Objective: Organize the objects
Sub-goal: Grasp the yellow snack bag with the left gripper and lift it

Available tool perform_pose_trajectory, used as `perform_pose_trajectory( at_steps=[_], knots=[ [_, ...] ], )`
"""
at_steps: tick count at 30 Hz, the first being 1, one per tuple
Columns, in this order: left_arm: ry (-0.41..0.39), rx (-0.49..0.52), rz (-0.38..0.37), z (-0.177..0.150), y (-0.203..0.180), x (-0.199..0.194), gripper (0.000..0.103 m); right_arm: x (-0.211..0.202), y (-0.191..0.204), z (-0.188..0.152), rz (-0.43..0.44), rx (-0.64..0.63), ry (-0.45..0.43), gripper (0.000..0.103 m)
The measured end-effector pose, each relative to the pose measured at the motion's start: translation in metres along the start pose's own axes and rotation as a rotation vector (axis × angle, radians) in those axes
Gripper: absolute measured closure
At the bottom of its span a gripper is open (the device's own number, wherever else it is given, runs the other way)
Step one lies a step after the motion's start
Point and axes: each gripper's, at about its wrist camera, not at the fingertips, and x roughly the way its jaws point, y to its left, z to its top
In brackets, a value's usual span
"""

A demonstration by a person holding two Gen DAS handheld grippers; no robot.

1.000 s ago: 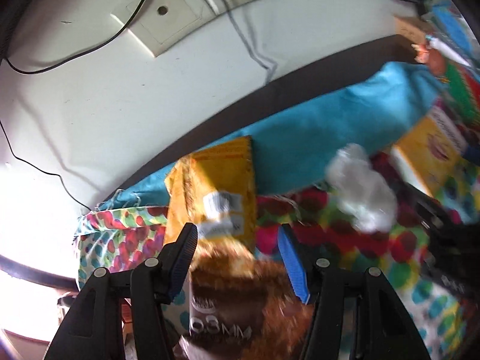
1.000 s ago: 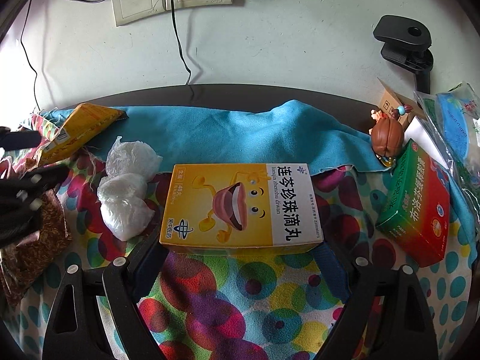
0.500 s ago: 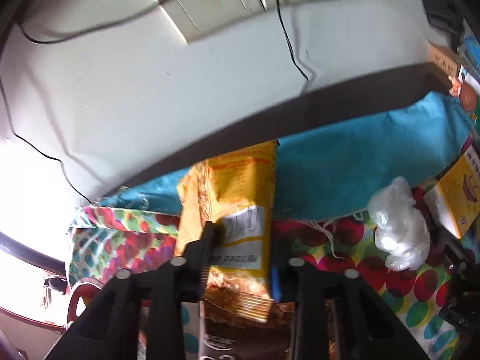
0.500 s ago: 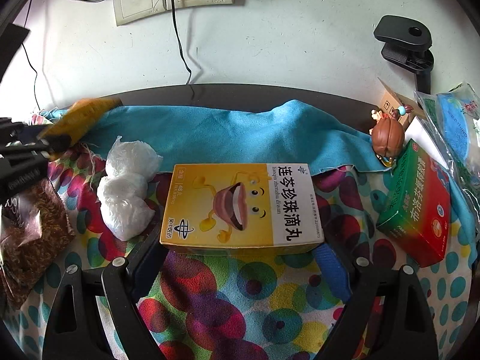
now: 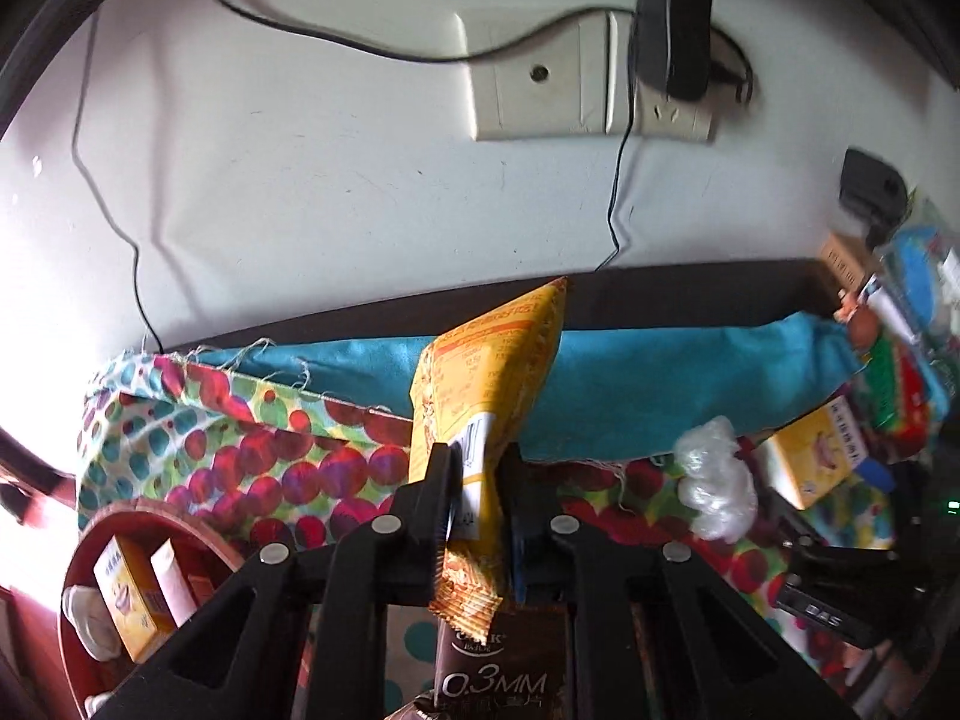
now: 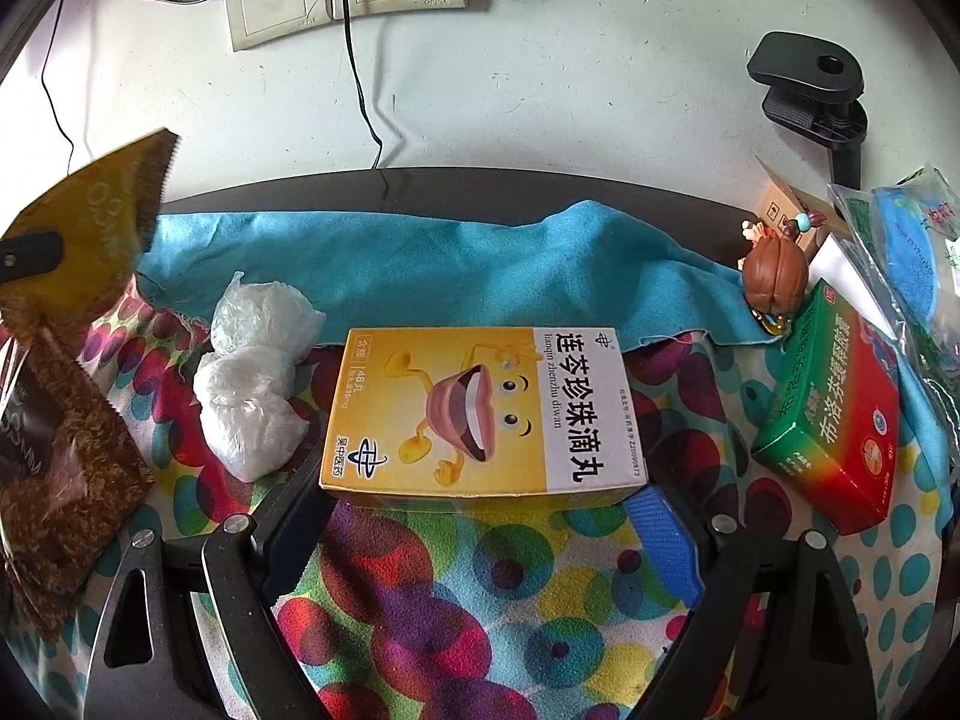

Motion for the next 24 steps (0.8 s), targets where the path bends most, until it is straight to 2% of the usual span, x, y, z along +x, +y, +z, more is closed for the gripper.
perform_pose_trajectory(
  at_steps=[9,21,24],
  knots=[
    [-0.037,-0.069,-0.026,-0.005,0.021,-0.026,0.087,0.000,-0.001,0.000,0.000,-0.001,0.000,0.014],
    [-0.029,-0.059,-0.056,-0.008,0.021,-0.054,0.087,-0.002,-0.003,-0.002,-0.003,-0.001,0.001,0.014],
    [-0.028,-0.075,-0.083,-0.011,0.024,-0.061,0.087,-0.002,-0.004,-0.001,-0.003,-0.002,0.001,0.013]
  ],
)
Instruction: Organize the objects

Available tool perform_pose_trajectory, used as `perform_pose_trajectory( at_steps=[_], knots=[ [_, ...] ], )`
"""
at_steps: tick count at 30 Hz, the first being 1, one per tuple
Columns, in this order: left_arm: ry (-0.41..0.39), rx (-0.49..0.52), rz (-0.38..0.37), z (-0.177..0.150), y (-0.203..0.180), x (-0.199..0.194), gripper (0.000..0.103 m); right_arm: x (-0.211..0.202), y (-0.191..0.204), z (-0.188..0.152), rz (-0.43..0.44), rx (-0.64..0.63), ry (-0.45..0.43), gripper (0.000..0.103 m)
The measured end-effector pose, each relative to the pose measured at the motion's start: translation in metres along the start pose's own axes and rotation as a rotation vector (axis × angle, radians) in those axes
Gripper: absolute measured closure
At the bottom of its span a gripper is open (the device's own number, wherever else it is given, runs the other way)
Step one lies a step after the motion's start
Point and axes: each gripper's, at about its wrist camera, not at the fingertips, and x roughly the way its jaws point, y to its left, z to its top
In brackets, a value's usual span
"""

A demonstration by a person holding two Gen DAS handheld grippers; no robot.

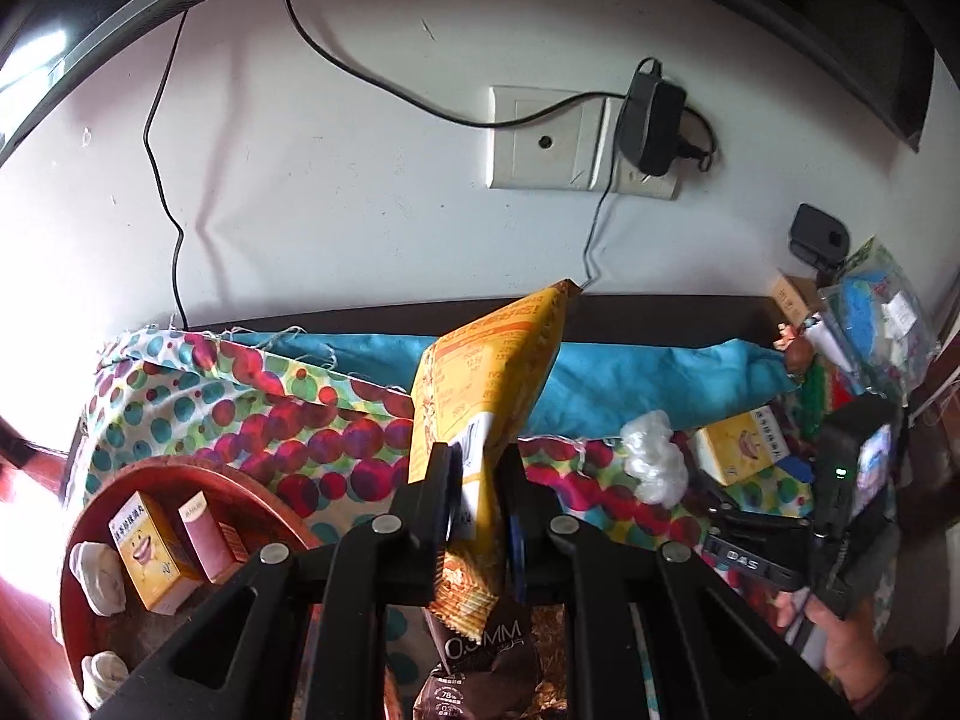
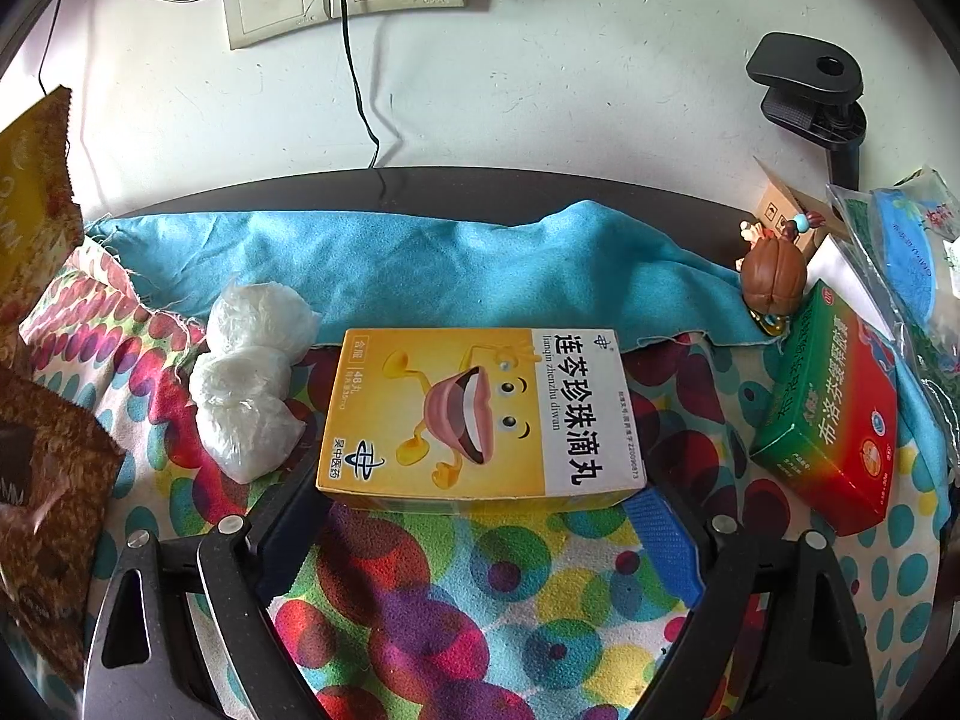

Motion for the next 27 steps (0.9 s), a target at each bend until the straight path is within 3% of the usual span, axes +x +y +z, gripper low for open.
perform_pose_trajectory(
  at_steps=[17,27],
  knots=[
    [-0.034,-0.031,-0.007,0.000,0.013,-0.037,0.087,-0.002,-0.002,-0.001,-0.005,0.004,0.001,0.013],
    [-0.003,-0.017,-0.025,-0.022,0.007,-0.048,0.087,-0.001,-0.001,-0.001,-0.005,0.004,0.001,0.013]
  ],
)
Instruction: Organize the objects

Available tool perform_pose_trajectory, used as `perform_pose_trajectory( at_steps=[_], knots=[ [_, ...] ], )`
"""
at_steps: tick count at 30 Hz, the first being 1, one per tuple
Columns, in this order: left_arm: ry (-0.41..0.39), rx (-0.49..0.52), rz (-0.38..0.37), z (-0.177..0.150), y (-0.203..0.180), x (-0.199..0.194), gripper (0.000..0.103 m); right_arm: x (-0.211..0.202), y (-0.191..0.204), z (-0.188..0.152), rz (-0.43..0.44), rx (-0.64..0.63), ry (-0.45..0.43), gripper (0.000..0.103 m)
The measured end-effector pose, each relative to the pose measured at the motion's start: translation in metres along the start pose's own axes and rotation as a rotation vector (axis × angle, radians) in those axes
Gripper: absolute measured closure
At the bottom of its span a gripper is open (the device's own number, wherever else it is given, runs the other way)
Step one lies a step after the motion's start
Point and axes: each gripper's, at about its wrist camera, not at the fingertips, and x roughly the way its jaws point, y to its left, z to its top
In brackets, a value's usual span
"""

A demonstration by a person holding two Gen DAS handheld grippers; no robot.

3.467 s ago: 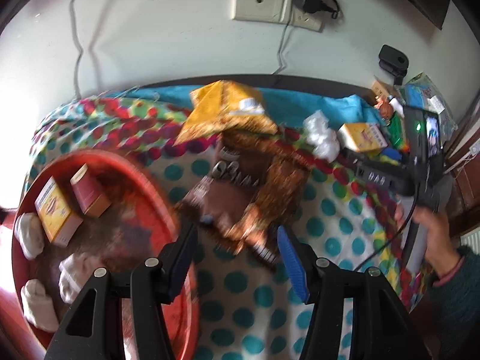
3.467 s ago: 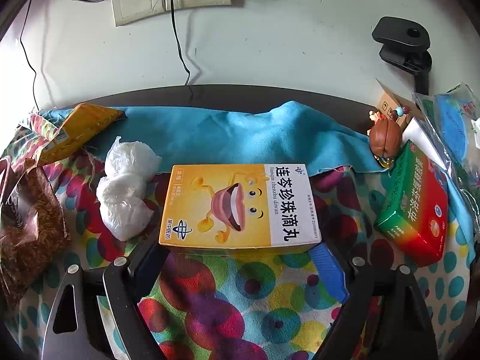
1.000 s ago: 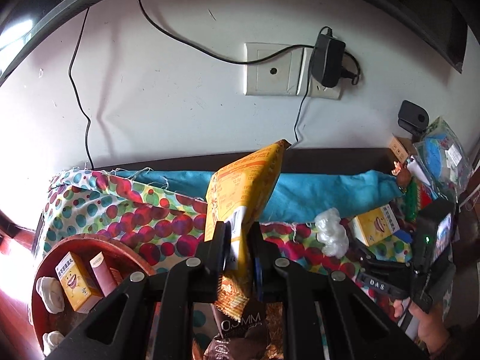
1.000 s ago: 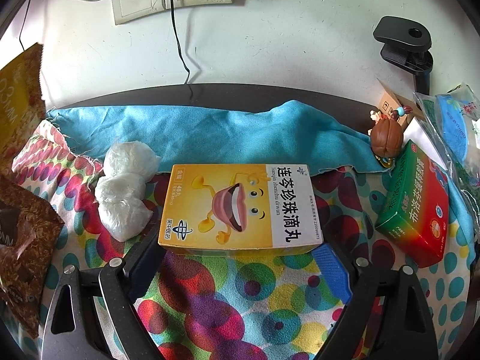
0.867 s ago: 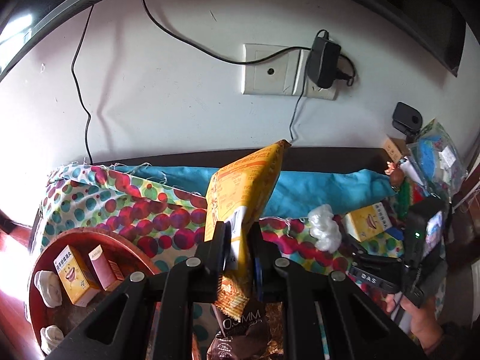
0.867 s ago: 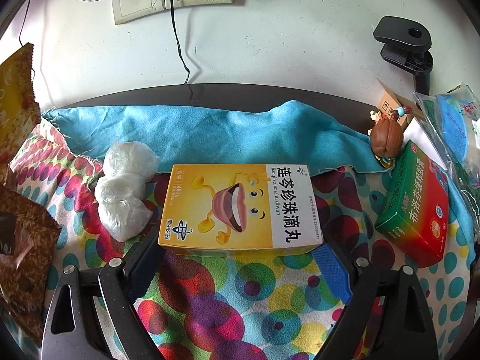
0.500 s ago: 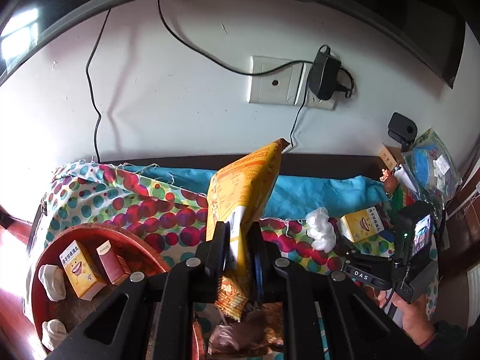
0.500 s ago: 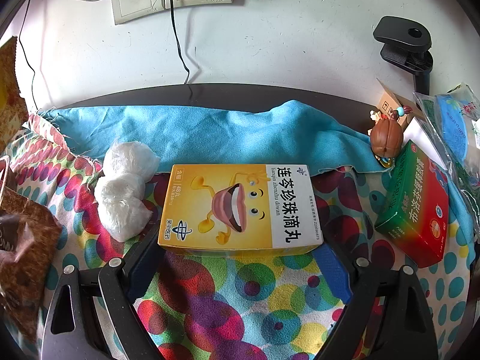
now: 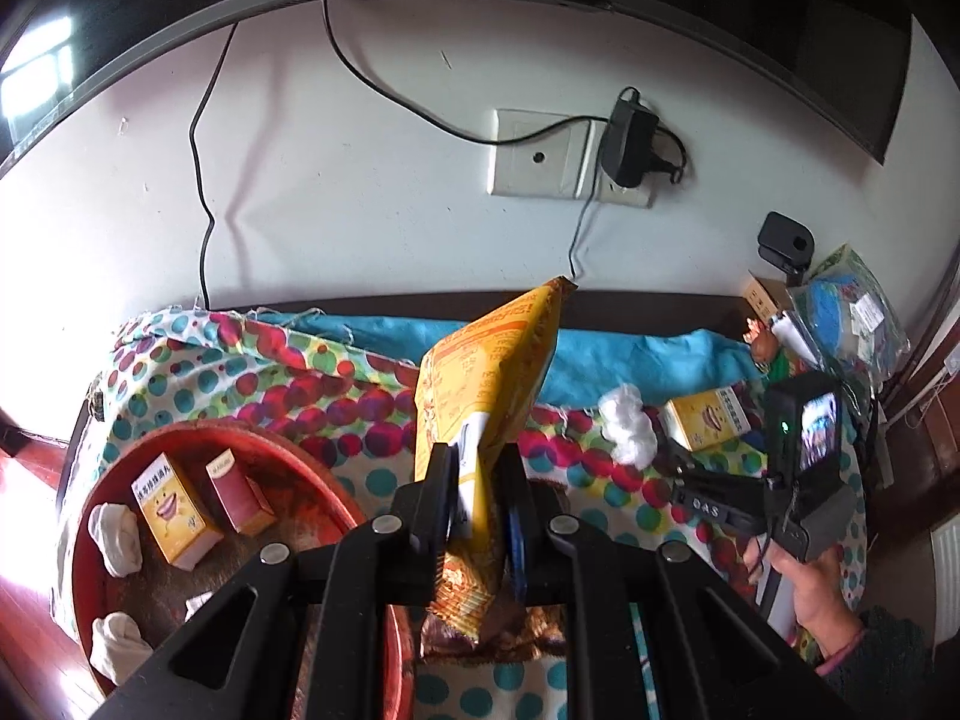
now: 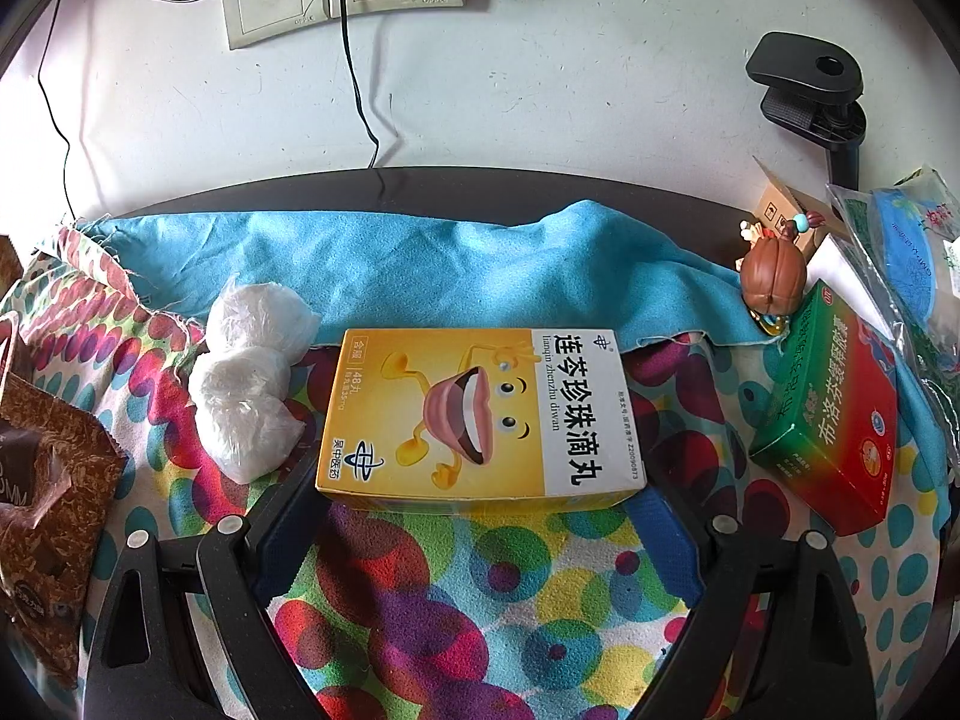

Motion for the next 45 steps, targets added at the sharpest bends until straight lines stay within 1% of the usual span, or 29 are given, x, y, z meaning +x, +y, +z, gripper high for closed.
perform_pose_trajectory(
  at_steps=[10,14,21,26,31,35,37,40,45],
  knots=[
    [0.015,0.015,-0.024,-0.023,-0.014,-0.013,0.087,0.000,0.001,0.000,0.000,0.000,0.000,0.013],
    [0.009,0.003,-0.027,-0.031,-0.015,-0.018,0.087,0.001,0.002,0.001,0.000,0.000,0.000,0.013],
    [-0.019,0.000,-0.008,-0.042,-0.014,-0.035,0.087,0.001,0.002,0.001,0.000,0.000,0.000,0.013],
    [-0.041,-0.014,0.029,-0.051,-0.004,-0.047,0.087,0.003,0.004,0.002,-0.004,0.005,0.000,0.012],
    [-0.048,-0.064,0.092,-0.061,0.023,-0.057,0.087,0.002,0.003,0.002,-0.004,0.005,0.001,0.012],
    [-0.049,-0.131,0.142,-0.069,0.058,-0.063,0.087,0.003,0.005,0.003,-0.004,0.005,0.001,0.012],
    [-0.050,-0.168,0.196,-0.073,0.077,-0.066,0.087,0.003,0.005,0.003,-0.004,0.005,0.001,0.012],
    [-0.043,-0.222,0.231,-0.080,0.104,-0.067,0.087,0.004,0.005,0.003,-0.004,0.005,0.001,0.012],
    [-0.027,-0.291,0.313,-0.093,0.138,-0.065,0.087,0.003,0.005,0.003,-0.005,0.005,0.001,0.012]
  ],
)
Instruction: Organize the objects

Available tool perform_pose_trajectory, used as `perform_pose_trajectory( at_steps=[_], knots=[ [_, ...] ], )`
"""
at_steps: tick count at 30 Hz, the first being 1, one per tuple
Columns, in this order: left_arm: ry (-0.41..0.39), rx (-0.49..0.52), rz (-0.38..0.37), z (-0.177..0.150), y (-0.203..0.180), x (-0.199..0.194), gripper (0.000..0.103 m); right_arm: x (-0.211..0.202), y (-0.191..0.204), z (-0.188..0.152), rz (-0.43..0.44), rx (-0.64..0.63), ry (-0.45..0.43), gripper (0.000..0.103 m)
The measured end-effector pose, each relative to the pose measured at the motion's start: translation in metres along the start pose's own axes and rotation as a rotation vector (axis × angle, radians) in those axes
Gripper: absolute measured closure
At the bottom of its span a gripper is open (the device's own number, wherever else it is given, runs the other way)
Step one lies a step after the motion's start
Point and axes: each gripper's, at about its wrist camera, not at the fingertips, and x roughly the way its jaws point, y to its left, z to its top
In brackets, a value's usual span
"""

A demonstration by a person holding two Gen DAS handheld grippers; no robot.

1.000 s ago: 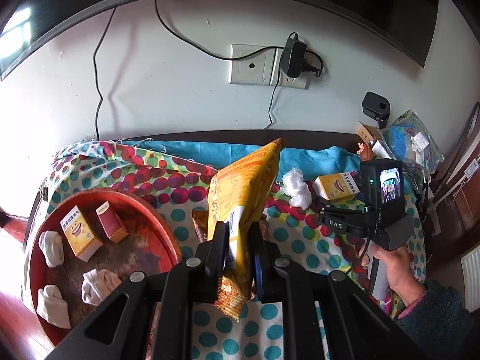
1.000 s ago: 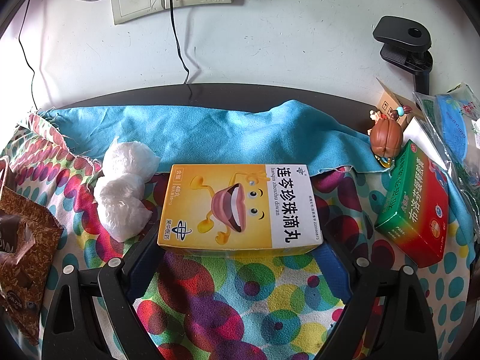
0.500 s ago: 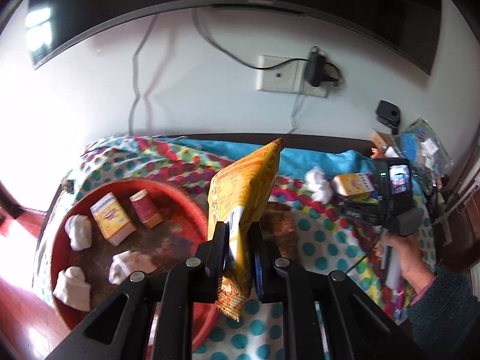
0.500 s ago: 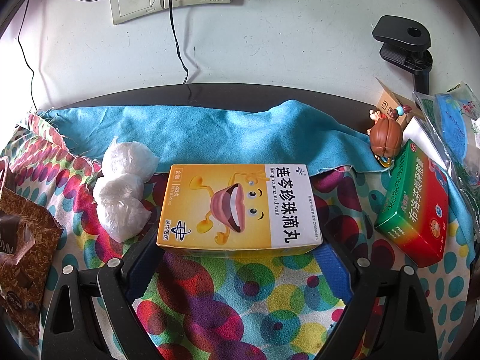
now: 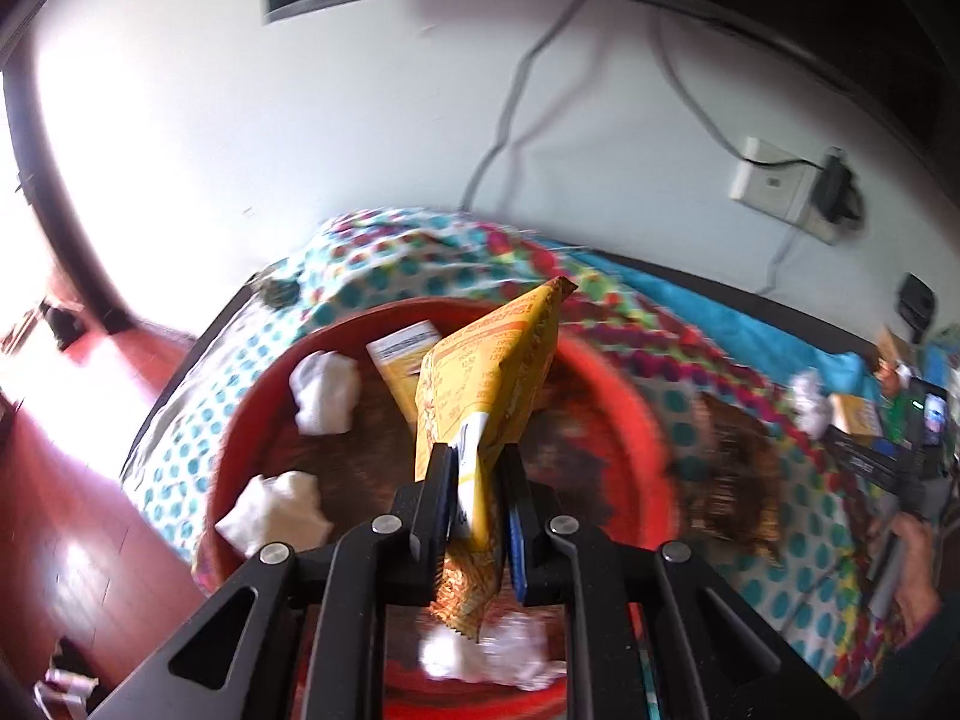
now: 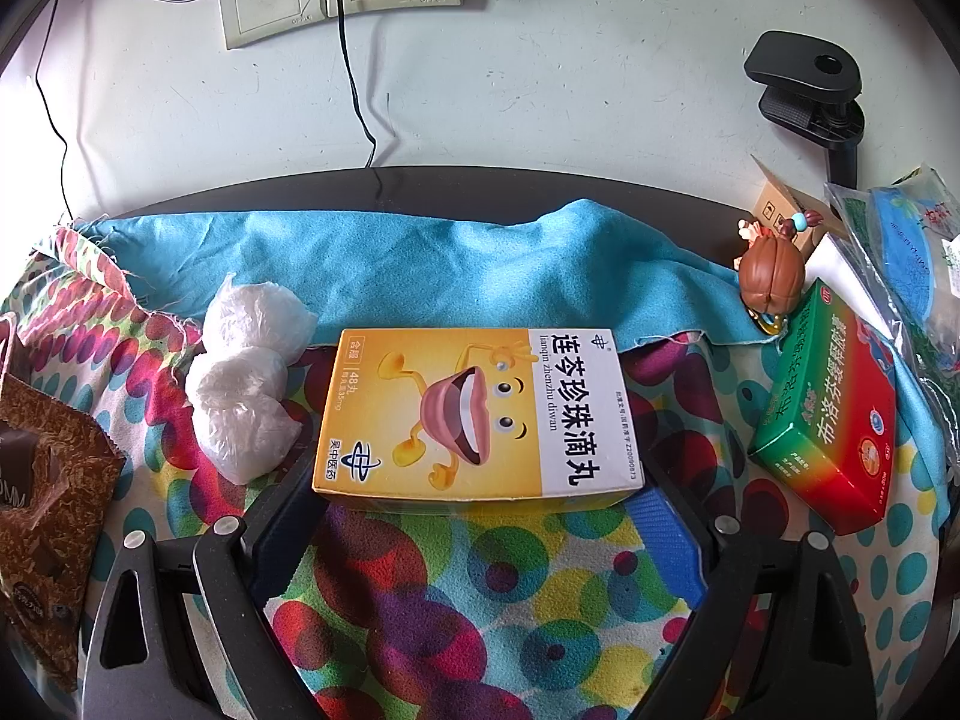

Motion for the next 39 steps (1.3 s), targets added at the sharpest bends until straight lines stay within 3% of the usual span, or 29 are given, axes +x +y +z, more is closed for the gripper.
perform_pose_trajectory(
  at_steps=[9,21,39],
  knots=[
    [0.016,-0.088,0.079,-0.006,0.040,0.023,0.087,0.001,0.002,0.001,0.000,0.000,0.000,0.012],
    [0.057,-0.118,0.038,-0.013,0.043,0.049,0.087,-0.001,0.000,-0.001,-0.002,0.001,0.002,0.010],
    [0.031,-0.140,-0.001,-0.017,0.039,0.052,0.081,0.000,-0.002,0.000,-0.005,0.003,0.003,0.009]
  ],
)
